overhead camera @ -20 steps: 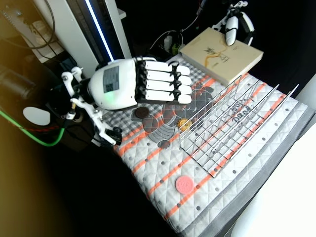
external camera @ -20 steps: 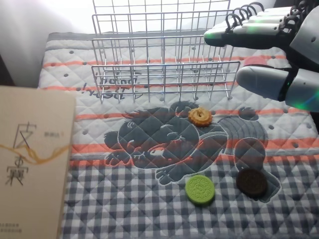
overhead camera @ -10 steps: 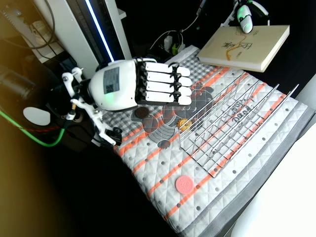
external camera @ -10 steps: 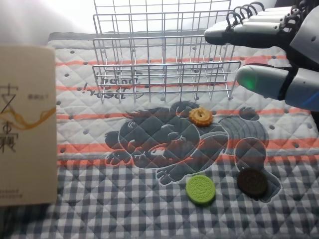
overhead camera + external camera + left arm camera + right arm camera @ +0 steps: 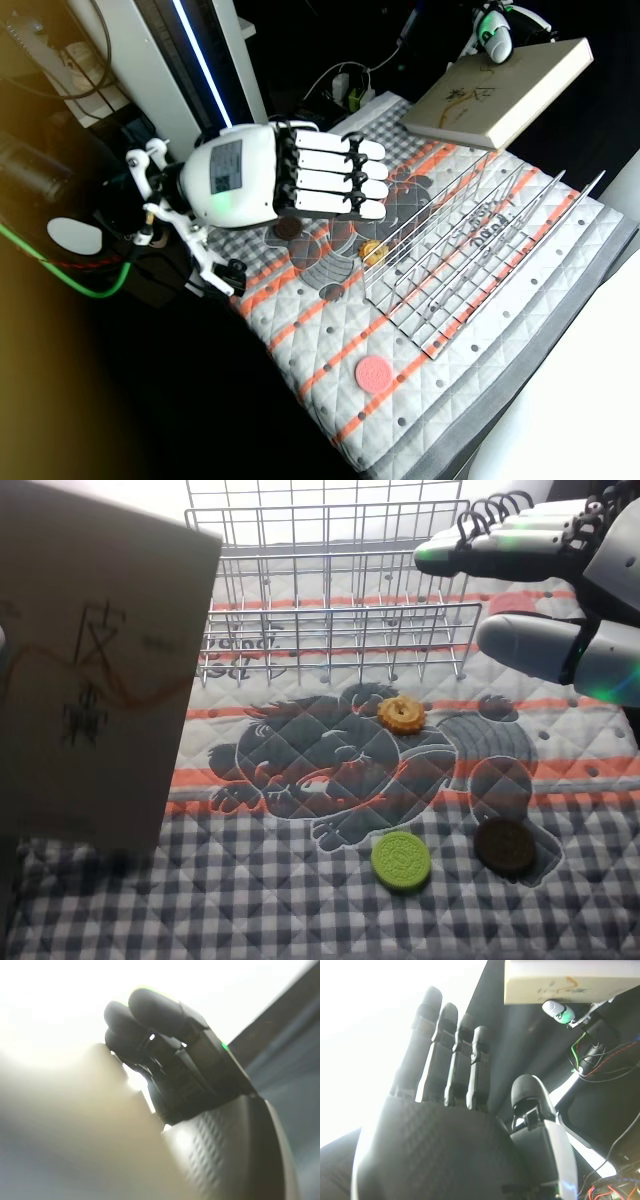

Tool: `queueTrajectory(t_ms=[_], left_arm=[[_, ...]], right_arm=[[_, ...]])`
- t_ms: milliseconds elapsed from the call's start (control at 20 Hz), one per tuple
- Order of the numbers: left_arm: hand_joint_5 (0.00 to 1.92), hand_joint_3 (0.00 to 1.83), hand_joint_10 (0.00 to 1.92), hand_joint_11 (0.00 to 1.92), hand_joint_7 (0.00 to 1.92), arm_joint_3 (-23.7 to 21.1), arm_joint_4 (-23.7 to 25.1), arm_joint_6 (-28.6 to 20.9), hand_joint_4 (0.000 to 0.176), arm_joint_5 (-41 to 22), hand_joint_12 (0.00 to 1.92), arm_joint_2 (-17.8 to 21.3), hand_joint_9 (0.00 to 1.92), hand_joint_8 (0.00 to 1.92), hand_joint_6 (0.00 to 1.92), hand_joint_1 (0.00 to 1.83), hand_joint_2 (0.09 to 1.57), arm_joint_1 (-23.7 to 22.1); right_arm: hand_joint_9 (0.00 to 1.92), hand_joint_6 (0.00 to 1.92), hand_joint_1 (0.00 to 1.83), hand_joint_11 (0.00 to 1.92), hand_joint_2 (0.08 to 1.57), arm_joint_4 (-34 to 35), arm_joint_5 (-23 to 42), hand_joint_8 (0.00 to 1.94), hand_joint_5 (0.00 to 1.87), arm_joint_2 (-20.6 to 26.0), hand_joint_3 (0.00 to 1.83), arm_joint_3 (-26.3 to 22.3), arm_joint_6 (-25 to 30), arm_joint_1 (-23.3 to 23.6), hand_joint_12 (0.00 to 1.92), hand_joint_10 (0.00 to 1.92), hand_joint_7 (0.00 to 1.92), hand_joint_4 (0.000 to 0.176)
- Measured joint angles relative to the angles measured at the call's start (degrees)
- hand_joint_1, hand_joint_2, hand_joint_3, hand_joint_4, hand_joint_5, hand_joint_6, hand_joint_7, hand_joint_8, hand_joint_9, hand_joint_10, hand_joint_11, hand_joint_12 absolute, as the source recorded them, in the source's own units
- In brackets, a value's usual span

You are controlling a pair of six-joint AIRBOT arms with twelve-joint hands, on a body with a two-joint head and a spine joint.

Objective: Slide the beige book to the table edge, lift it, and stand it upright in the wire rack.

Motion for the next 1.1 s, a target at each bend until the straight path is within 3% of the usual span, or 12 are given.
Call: queueTrajectory(t_ms=[150, 200, 400, 450, 500, 550, 650, 950, 1100], left_arm=[[0.89, 0.0, 1.18, 1.0, 1.01, 0.2, 0.7, 0.0, 0.0, -1.4, 1.22, 0.0, 1.01, 0.92, 1.0, 1.38, 1.1, -1.7], [0.84, 0.0, 0.88, 0.98, 1.03, 0.8, 1.4, 0.0, 0.0, -1.5, 1.2, 0.0, 1.1, 1.05, 1.12, 1.24, 1.14, -3.0], [0.88, 0.0, 0.62, 1.08, 1.05, 3.2, 3.8, -0.1, 0.0, -2.5, 1.01, -2.0, 1.23, 1.0, 1.06, 1.24, 1.13, -9.4], [0.88, 0.0, 0.62, 1.08, 1.05, 3.8, 5.1, -0.1, 0.0, -2.1, 1.01, -2.4, 1.23, 1.0, 1.06, 1.24, 1.13, -10.8], [0.88, 0.0, 1.04, 1.07, 0.99, 4.5, 7.0, -0.3, 0.0, -1.4, 0.98, -2.9, 1.06, 0.95, 1.02, 1.35, 1.11, -12.7], [0.86, 0.0, 0.88, 1.04, 0.98, 5.1, 8.2, -0.3, 0.0, -1.0, 1.03, -3.3, 1.08, 1.06, 1.1, 1.25, 1.14, -14.4], [0.9, 0.0, 0.61, 1.02, 1.02, 5.8, 9.6, -0.5, 0.0, -0.8, 1.1, -4.0, 1.22, 1.03, 1.04, 1.23, 1.13, -16.5], [0.89, 0.0, 0.61, 0.99, 1.01, 10.1, 12.8, -1.8, 0.0, 2.3, 1.18, -7.6, 1.23, 1.1, 1.02, 1.24, 1.14, -24.3], [0.94, 0.0, 0.61, 0.95, 1.06, 12.6, 16.2, -2.0, 0.0, 5.1, 1.14, -9.8, 1.21, 0.99, 0.97, 1.24, 1.11, -29.8]], right_arm=[[0.57, 0.01, 0.0, 0.61, 1.45, 0.4, 0.0, 0.01, 0.52, 0.0, 0.01, 0.0, 0.0, 0.0, 0.01, 0.01, 0.56, 0.0], [0.55, 0.01, 0.0, 0.59, 1.45, 0.4, 0.1, 0.0, 0.52, 0.0, 0.01, 0.0, 0.0, 0.0, 0.0, 0.0, 0.56, 0.0], [0.57, 0.01, 0.0, 0.61, 1.47, 0.6, 0.1, 0.01, 0.54, 0.0, 0.01, 0.0, 0.0, -0.3, 0.01, 0.01, 0.57, 0.0], [0.57, 0.01, 0.0, 0.61, 1.47, 0.8, 0.2, 0.01, 0.54, 0.0, 0.01, 0.0, 0.0, -0.6, 0.01, 0.01, 0.57, 0.0], [0.55, 0.0, 0.0, 0.61, 1.49, 0.8, 0.1, 0.0, 0.53, 0.0, 0.02, 0.1, 0.0, -0.6, 0.01, 0.0, 0.55, 0.0], [0.56, 0.01, 0.0, 0.62, 1.49, 0.8, 0.0, 0.01, 0.55, 0.0, 0.01, 0.3, 0.0, -0.6, 0.01, 0.01, 0.57, 0.0], [0.56, 0.01, 0.0, 0.61, 1.52, 1.2, 0.1, 0.01, 0.56, 0.0, 0.02, 0.5, 0.0, -0.6, 0.0, 0.0, 0.58, 0.0], [0.56, 0.0, 0.0, 0.62, 1.52, 0.8, 0.0, 0.0, 0.55, -0.6, 0.01, 1.1, 0.0, -0.6, 0.0, 0.0, 0.56, 0.0], [0.59, 0.01, 0.02, 0.64, 1.52, 1.2, 0.1, 0.01, 0.58, -1.0, 0.0, 1.5, 0.0, -0.6, 0.01, 0.01, 0.6, 0.0]])
